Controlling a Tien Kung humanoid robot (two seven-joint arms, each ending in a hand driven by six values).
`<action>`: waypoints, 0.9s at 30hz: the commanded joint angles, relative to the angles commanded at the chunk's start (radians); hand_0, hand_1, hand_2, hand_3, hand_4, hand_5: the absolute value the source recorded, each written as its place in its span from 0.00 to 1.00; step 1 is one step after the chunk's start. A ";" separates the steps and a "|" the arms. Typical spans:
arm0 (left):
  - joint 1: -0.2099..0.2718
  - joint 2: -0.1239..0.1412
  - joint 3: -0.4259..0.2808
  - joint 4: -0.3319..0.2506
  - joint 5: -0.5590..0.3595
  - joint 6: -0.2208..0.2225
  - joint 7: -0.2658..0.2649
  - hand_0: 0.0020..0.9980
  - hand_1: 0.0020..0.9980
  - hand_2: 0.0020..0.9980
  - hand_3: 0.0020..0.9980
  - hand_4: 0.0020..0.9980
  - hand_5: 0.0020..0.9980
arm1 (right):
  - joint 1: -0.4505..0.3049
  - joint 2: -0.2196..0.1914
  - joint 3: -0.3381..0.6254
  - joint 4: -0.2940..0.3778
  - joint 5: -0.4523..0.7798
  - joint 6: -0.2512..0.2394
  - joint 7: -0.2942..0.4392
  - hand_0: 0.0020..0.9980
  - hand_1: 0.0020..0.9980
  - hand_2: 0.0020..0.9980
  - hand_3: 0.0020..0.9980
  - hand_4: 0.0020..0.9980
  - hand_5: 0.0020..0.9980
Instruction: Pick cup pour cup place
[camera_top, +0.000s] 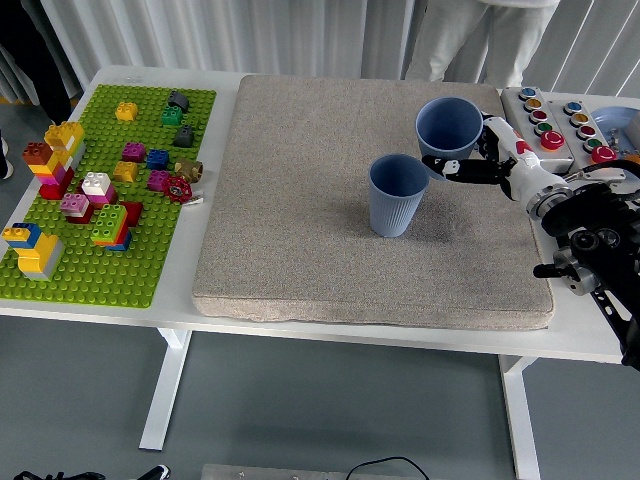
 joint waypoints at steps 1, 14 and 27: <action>0.000 0.000 -0.002 0.000 0.003 0.000 0.002 0.81 0.86 0.87 0.80 0.50 1.00 | 0.004 0.002 -0.003 -0.005 0.004 0.000 0.003 0.92 0.82 0.81 0.81 0.79 0.32; -0.002 0.000 -0.004 0.001 0.008 -0.001 0.002 0.81 0.86 0.87 0.80 0.50 1.00 | 0.021 -0.020 -0.018 -0.010 0.005 -0.007 0.018 0.92 0.82 0.81 0.81 0.79 0.32; -0.006 -0.002 0.000 0.001 0.003 0.000 -0.002 0.81 0.86 0.87 0.80 0.50 1.00 | 0.013 -0.015 -0.030 0.015 -0.134 -0.051 0.001 0.92 0.82 0.81 0.81 0.79 0.32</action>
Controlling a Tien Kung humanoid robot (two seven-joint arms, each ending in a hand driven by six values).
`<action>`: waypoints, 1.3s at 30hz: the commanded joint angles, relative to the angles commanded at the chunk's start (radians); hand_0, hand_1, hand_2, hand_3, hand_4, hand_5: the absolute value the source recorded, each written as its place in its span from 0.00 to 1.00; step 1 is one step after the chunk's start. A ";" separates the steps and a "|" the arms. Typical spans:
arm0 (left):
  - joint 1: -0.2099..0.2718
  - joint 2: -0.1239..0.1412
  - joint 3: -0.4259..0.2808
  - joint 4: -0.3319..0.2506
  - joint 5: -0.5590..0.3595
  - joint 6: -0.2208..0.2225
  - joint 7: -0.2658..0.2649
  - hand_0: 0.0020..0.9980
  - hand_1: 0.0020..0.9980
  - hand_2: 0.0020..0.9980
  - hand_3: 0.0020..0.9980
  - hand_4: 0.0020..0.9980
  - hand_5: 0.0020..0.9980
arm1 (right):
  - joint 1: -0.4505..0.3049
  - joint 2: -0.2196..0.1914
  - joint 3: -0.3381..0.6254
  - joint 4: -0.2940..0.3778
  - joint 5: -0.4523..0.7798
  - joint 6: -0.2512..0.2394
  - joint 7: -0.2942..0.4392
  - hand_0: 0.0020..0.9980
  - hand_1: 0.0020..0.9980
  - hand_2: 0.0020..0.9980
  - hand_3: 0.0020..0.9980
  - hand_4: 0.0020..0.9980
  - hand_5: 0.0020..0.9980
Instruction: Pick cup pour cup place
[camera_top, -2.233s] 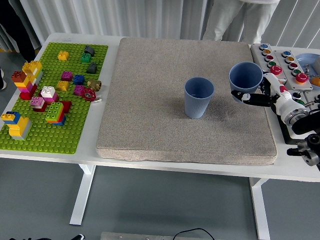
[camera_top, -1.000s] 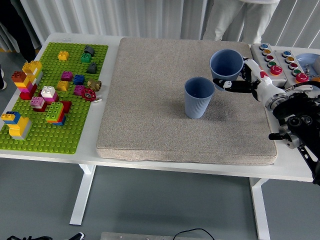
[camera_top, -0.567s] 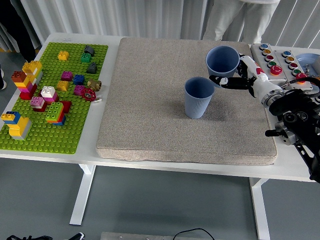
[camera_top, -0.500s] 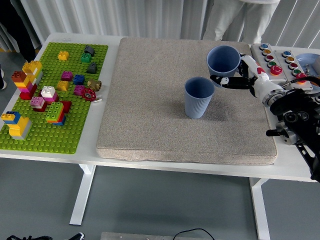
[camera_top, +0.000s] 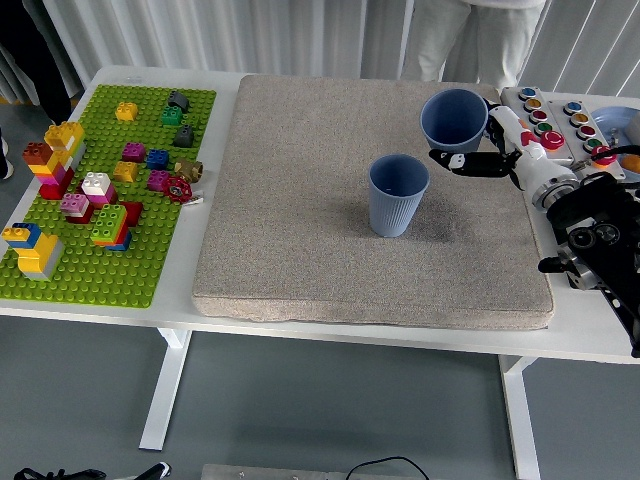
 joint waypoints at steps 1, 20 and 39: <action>0.000 0.000 0.000 0.000 0.000 0.000 0.000 0.81 0.86 0.87 0.80 0.50 1.00 | 0.000 0.001 -0.001 0.001 -0.003 -0.001 0.000 0.92 0.82 0.81 0.81 0.79 0.32; 0.001 0.000 0.001 0.000 -0.002 0.000 -0.001 0.81 0.86 0.87 0.80 0.50 1.00 | -0.010 0.012 0.000 0.019 -0.059 -0.019 -0.005 0.92 0.82 0.80 0.80 0.78 0.32; 0.006 -0.001 -0.003 0.000 0.002 0.000 0.002 0.80 0.86 0.87 0.80 0.50 1.00 | -0.023 0.011 0.001 0.039 -0.150 -0.059 0.000 0.92 0.82 0.80 0.80 0.78 0.32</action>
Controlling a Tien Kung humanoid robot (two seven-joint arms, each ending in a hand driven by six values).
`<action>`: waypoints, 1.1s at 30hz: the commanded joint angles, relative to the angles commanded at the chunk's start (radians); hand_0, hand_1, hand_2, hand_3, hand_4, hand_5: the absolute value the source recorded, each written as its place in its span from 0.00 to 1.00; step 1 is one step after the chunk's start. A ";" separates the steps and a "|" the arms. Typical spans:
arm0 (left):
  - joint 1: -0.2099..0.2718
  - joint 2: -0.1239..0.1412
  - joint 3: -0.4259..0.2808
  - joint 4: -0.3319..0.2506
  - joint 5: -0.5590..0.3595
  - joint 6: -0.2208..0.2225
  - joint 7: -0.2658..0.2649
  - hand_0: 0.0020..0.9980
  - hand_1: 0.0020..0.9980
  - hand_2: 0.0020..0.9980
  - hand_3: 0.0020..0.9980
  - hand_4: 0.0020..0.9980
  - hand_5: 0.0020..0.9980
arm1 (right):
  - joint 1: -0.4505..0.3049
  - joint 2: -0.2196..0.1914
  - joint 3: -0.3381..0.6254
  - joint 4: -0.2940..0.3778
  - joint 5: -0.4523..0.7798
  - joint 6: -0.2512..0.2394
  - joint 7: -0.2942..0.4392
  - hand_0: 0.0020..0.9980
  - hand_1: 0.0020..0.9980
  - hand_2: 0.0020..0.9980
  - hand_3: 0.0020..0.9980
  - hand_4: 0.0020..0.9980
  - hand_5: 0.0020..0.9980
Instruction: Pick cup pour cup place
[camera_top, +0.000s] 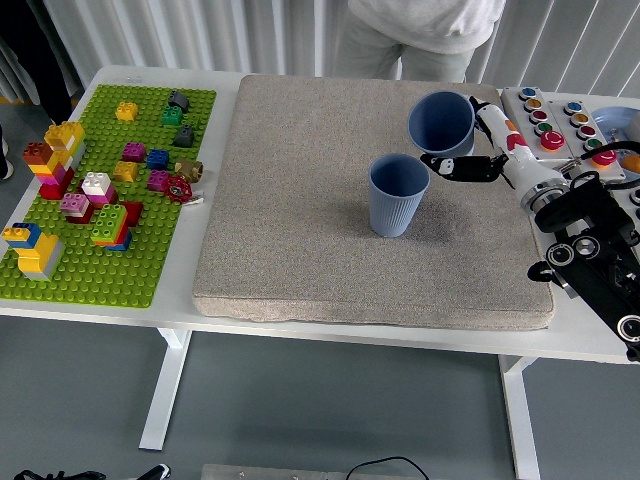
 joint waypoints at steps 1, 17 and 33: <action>0.000 0.000 0.000 0.000 0.000 0.000 0.000 0.80 0.86 0.87 0.80 0.50 1.00 | -0.001 0.000 0.000 0.000 -0.001 -0.001 0.000 0.92 0.82 0.80 0.80 0.78 0.32; -0.004 0.000 0.004 0.000 -0.004 0.000 -0.003 0.80 0.86 0.87 0.80 0.50 1.00 | -0.003 0.000 0.003 0.010 -0.119 -0.036 -0.004 0.92 0.82 0.80 0.80 0.78 0.32; -0.005 0.000 0.005 0.000 -0.006 0.000 -0.003 0.80 0.85 0.87 0.79 0.50 1.00 | -0.011 0.009 -0.004 0.038 -0.221 -0.051 -0.023 0.92 0.82 0.80 0.80 0.78 0.32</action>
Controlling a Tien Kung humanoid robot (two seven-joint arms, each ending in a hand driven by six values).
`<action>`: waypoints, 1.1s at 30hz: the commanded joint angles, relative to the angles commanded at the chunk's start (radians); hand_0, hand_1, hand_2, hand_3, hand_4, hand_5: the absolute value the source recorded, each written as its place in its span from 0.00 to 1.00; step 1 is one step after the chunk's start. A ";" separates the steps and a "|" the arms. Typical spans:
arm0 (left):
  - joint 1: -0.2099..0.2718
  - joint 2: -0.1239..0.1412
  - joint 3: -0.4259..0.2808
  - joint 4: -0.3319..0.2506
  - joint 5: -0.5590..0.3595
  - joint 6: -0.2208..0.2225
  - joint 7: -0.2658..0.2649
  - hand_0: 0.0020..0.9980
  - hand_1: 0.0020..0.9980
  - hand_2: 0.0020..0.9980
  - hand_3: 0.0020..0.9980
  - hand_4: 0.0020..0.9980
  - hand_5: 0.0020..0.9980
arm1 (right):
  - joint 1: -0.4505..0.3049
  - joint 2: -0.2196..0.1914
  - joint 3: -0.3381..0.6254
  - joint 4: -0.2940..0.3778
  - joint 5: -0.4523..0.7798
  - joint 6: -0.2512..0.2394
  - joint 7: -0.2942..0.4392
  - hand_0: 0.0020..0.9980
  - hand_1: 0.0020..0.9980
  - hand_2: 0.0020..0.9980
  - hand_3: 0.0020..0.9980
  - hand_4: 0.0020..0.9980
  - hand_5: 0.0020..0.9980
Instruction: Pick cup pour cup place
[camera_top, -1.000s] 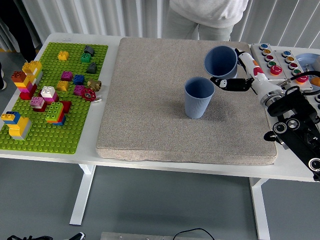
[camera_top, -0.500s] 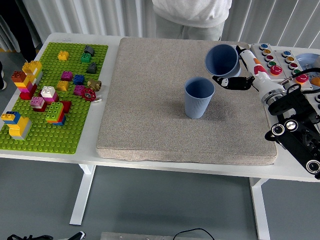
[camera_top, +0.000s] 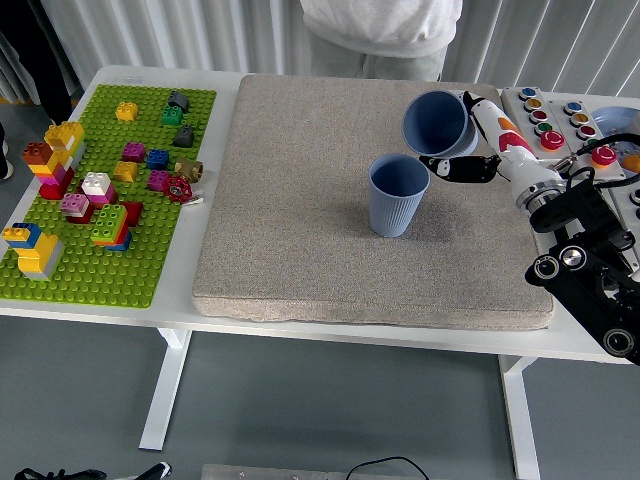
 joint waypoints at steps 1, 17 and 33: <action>0.000 0.000 0.000 0.000 0.000 0.000 0.000 0.80 0.85 0.87 0.79 0.50 1.00 | 0.001 0.000 0.000 -0.001 -0.007 -0.001 0.000 0.92 0.82 0.80 0.80 0.78 0.32; 0.004 0.001 -0.004 0.000 0.005 -0.001 0.003 0.80 0.86 0.87 0.80 0.50 1.00 | -0.002 0.005 -0.010 0.013 -0.130 -0.014 -0.019 0.92 0.82 0.80 0.80 0.78 0.33; 0.004 0.002 -0.003 0.000 0.004 0.000 0.001 0.80 0.86 0.87 0.80 0.50 1.00 | 0.001 0.005 -0.007 0.021 -0.250 -0.027 -0.034 0.92 0.82 0.79 0.80 0.78 0.33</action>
